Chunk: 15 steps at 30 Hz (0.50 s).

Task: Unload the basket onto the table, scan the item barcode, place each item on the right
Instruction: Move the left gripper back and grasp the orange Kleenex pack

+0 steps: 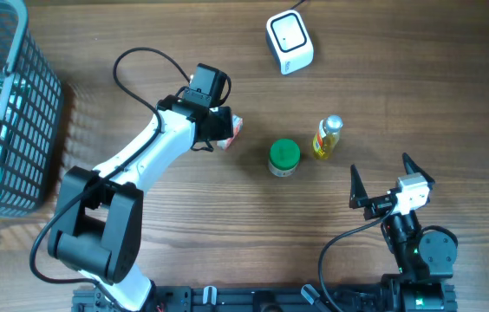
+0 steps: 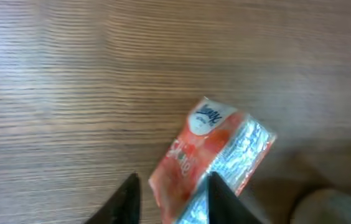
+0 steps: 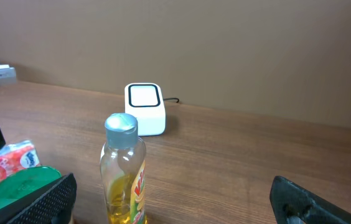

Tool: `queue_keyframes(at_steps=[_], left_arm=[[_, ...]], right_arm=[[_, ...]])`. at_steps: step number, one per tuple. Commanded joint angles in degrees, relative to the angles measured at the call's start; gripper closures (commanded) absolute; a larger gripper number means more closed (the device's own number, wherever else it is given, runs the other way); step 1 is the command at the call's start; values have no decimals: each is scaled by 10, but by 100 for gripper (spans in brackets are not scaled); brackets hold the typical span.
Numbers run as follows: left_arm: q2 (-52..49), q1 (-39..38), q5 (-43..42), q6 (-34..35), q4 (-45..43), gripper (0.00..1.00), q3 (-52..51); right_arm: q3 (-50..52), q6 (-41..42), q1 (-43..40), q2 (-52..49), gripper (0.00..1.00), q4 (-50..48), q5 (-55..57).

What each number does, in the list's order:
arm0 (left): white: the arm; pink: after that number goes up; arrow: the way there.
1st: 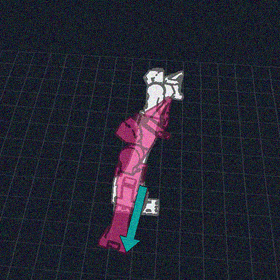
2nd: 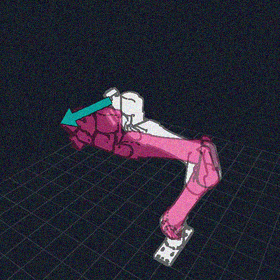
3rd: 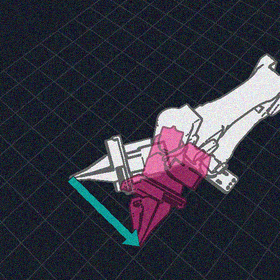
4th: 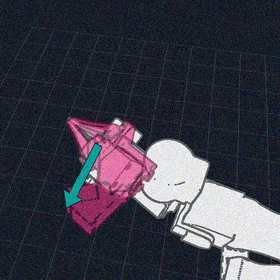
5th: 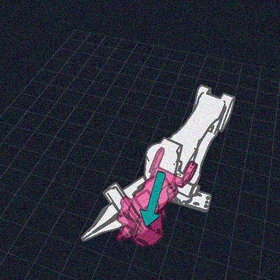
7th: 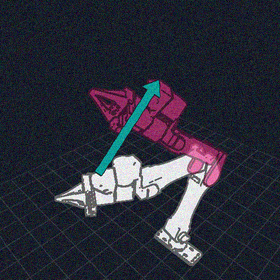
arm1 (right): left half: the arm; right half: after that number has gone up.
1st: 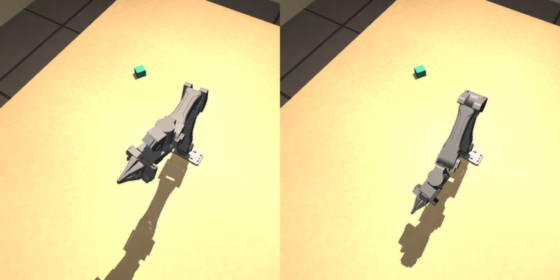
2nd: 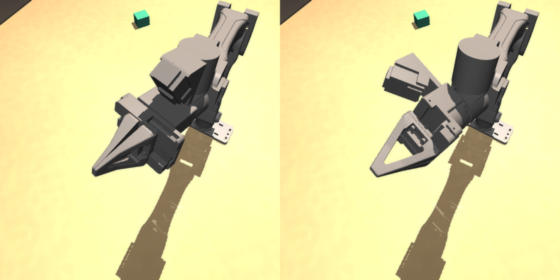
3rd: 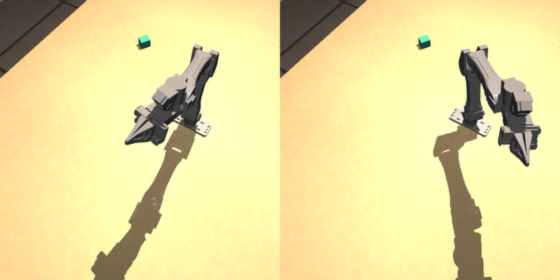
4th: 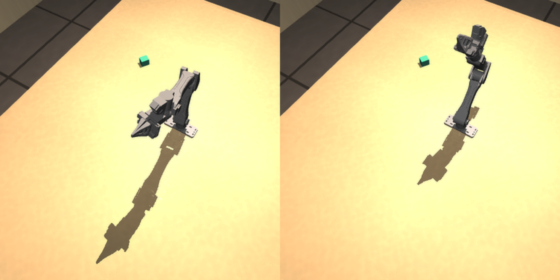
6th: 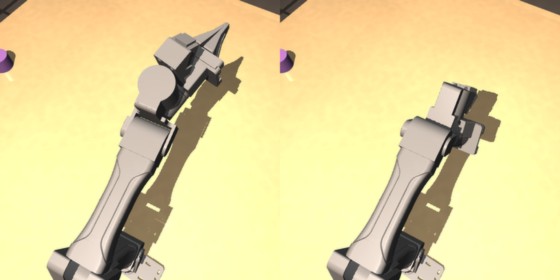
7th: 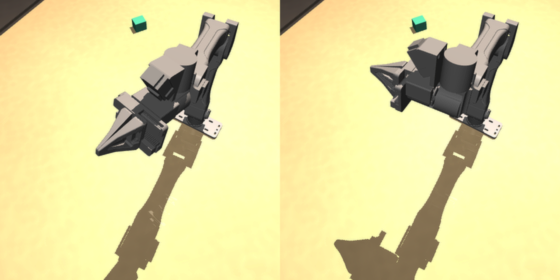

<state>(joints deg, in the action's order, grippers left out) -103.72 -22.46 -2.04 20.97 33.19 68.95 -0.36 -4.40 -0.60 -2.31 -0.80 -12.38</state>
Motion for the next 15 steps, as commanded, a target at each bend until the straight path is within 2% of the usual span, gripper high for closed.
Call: queue_keyframes(at_steps=[1, 10, 12, 15], left_arm=[[-8, -3, -41, -28, 0, 68, -5], [-8, 4, 2, -30, -17, 68, -5], [-8, 4, -7, -30, -17, 67, -5], [-8, 1, -66, -44, -17, 62, -5]], right_arm=[[1, -1, -4, 3, 0, -1, 5], [1, -1, -4, 3, 0, -1, 4], [1, -1, -4, 3, 0, -1, 5], [1, -1, -4, 3, 0, -1, 5]])
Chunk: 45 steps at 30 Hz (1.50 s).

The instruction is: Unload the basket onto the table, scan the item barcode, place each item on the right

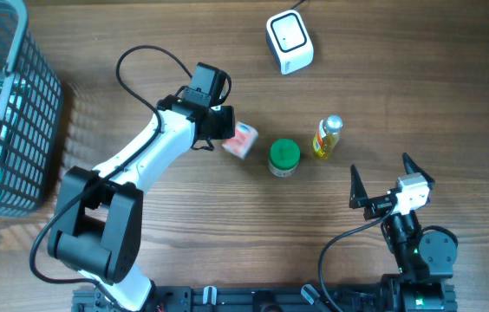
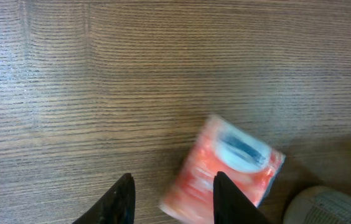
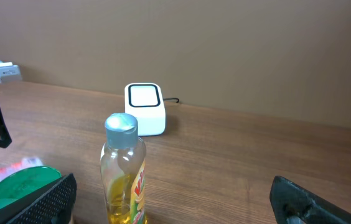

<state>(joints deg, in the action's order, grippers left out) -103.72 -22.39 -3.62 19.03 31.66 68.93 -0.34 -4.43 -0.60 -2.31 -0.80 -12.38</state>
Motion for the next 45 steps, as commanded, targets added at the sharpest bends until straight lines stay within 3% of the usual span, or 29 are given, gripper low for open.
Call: queue_keyframes(at_steps=[1, 5, 8, 10, 12, 15, 19, 32, 39, 45], left_arm=[[-8, 0, -56, -26, -1, 61, -5], [-8, 10, -35, -26, -13, 61, -5], [-8, 30, -76, -46, -8, 63, -5], [-8, 42, -155, -124, 1, 61, -5], [-8, 46, -224, -234, 24, 53, -5], [-11, 40, -231, -305, 41, 51, -5], [-28, 35, -229, -306, 35, 57, -6], [-60, 40, -221, -292, -1, 62, -6], [-88, 40, -219, -292, -19, 72, -6], [-105, 40, -219, -292, -29, 72, -6]], right_arm=[[0, -1, -4, 3, 0, -1, 5], [0, -1, -4, 3, 0, -1, 5], [0, -1, -4, 3, 0, -1, 5], [0, 0, -4, 3, 0, -1, 5], [0, -1, -4, 3, 0, -1, 5], [0, 0, -4, 3, 0, -1, 5], [0, 0, -4, 3, 1, -1, 5], [0, -1, -4, 3, 0, -1, 5], [0, 0, -4, 3, 0, -1, 5], [0, 0, -4, 3, 0, -1, 5]])
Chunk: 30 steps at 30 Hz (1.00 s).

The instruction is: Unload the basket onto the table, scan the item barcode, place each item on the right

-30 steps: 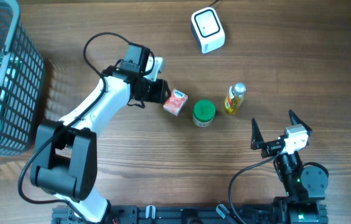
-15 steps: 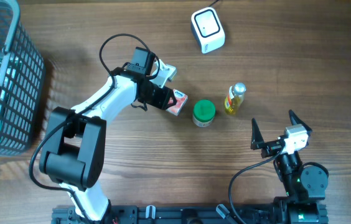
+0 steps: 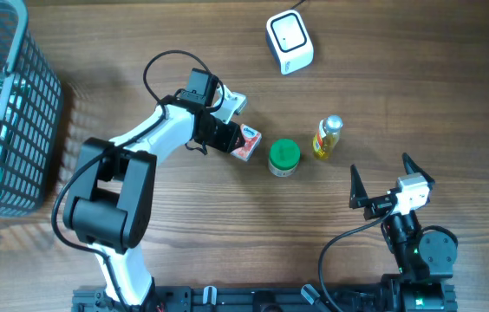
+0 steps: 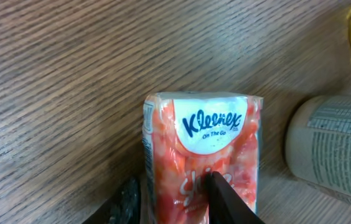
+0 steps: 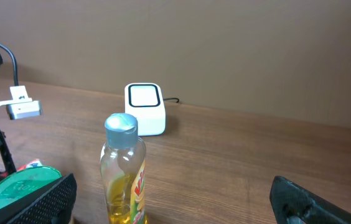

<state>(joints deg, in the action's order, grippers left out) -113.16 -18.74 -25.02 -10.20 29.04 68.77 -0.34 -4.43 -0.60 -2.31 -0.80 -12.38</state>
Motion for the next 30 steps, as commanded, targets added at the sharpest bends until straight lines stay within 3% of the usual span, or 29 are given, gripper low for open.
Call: queue_keyframes(at_steps=[1, 11, 12, 13, 16, 20, 26, 30], left_arm=[[-11, 3, -5, 1, -2, 72, -4], [-11, 2, -5, 1, -36, 71, -40], [-11, 2, -5, 1, -37, 76, -40], [-10, 2, -5, 2, -38, 96, -39], [3, 10, -2, 41, -33, 96, -28], [76, 17, 83, 102, 7, 96, -5], [171, -45, 248, 158, 64, 96, -5], [172, -110, 260, 211, 101, 96, -5]], right_arm=[[0, 0, -4, 3, 0, -1, 5], [0, -1, -4, 3, 0, -1, 5], [0, -1, -4, 3, 0, -1, 5], [0, 0, -4, 3, 0, -1, 5], [0, 0, -4, 3, 0, -1, 5], [0, -1, -4, 3, 0, -1, 4], [0, -1, -4, 3, 0, -1, 5], [0, -1, -4, 3, 0, -1, 5]])
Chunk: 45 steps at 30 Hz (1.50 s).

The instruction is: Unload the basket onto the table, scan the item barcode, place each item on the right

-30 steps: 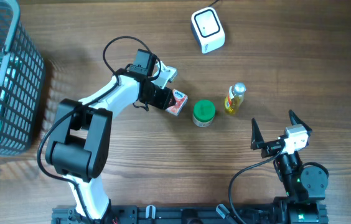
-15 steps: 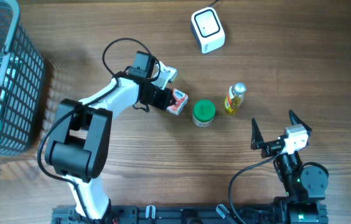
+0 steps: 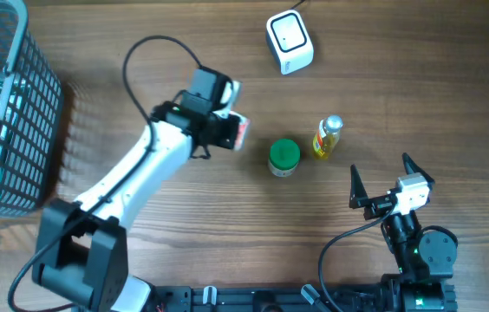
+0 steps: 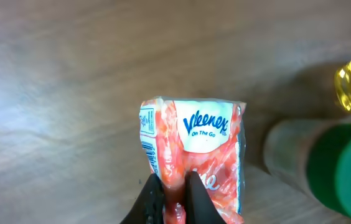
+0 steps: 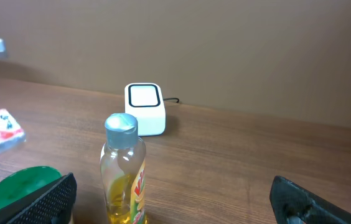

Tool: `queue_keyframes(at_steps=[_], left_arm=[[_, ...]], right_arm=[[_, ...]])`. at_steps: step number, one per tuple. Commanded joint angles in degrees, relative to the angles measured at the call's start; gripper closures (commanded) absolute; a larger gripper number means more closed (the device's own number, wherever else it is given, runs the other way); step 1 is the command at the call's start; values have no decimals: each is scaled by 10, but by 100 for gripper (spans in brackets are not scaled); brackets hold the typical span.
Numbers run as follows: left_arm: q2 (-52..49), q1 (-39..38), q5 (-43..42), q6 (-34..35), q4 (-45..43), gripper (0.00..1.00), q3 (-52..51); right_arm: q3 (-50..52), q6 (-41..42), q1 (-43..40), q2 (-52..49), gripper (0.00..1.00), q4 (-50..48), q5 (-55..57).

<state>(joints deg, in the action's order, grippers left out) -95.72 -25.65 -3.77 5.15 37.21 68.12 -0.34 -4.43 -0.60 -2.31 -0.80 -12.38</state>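
Observation:
My left gripper (image 4: 174, 193) is shut on an orange Kleenex tissue pack (image 4: 195, 146), pinching its near edge and holding it off the table. From overhead the pack (image 3: 238, 132) sits at the gripper (image 3: 224, 132), left of the green-capped jar. The white barcode scanner (image 3: 289, 41) stands at the far side, also in the right wrist view (image 5: 144, 109). My right gripper (image 5: 172, 194) rests wide open near the front right, empty, behind the oil bottle.
A jar with a green lid (image 3: 283, 158) and a small oil bottle (image 3: 327, 137) stand mid-table. A grey wire basket (image 3: 19, 121) holding packaged goods sits at the far left. The scanner's cable runs off the far edge.
My left gripper was open around the tissue pack lying beside the green jar; now it is shut on the pack, which is lifted and a little further left. The right arm is unmoved.
My left gripper held the pack above the table. Then the pack lay on the wood with the gripper open above it. The gripper then stood open around the pack from another angle, and now holds it raised by its edge.

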Motion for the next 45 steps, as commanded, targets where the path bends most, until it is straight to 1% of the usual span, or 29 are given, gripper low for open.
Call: queue_keyframes(at_steps=[1, 3, 6, 8, 9, 15, 19, 22, 24, 26, 28, 31, 34, 39, 45], left_arm=[[-3, -57, 66, 71, 24, 96, 2], [-3, -90, 136, 113, 38, 96, 1], [-7, -134, 271, 213, 73, 96, -1], [-14, -161, 343, 247, 76, 96, -15], [-19, -174, 363, 255, 76, 96, -23], [-61, -211, 364, 256, 70, 96, -37], [-72, -215, 361, 256, 70, 95, -37], [-72, -216, 341, 261, 70, 95, -37], [-73, -222, 358, 276, 70, 96, -37], [-79, -234, 403, 290, 68, 96, -37], [-94, -250, 447, 290, 61, 96, -37], [-115, -271, 479, 289, 54, 93, -37], [-138, -286, 484, 285, 41, 92, -37], [-139, -290, 482, 285, 31, 91, -37], [-136, -290, 482, 283, 31, 84, -36]], right_arm=[[0, -1, -4, 3, 0, -1, 5], [0, -1, -4, 3, 1, -1, 5], [0, -1, -4, 3, 0, -1, 5], [0, 0, -4, 3, 0, -1, 5], [0, 0, -4, 3, 0, -1, 5], [0, -1, -4, 3, 0, -1, 5], [0, -1, -4, 3, 0, -1, 5], [0, -1, -4, 3, 0, -1, 5], [0, -1, -4, 3, 0, -1, 5], [0, -1, -4, 3, 0, -1, 5], [0, -1, -4, 3, 0, -1, 5], [0, 0, -4, 3, 0, -1, 5], [0, 0, -4, 3, 0, -1, 5], [0, 0, -4, 3, 0, -1, 5], [0, 0, -4, 3, 0, -1, 5]])
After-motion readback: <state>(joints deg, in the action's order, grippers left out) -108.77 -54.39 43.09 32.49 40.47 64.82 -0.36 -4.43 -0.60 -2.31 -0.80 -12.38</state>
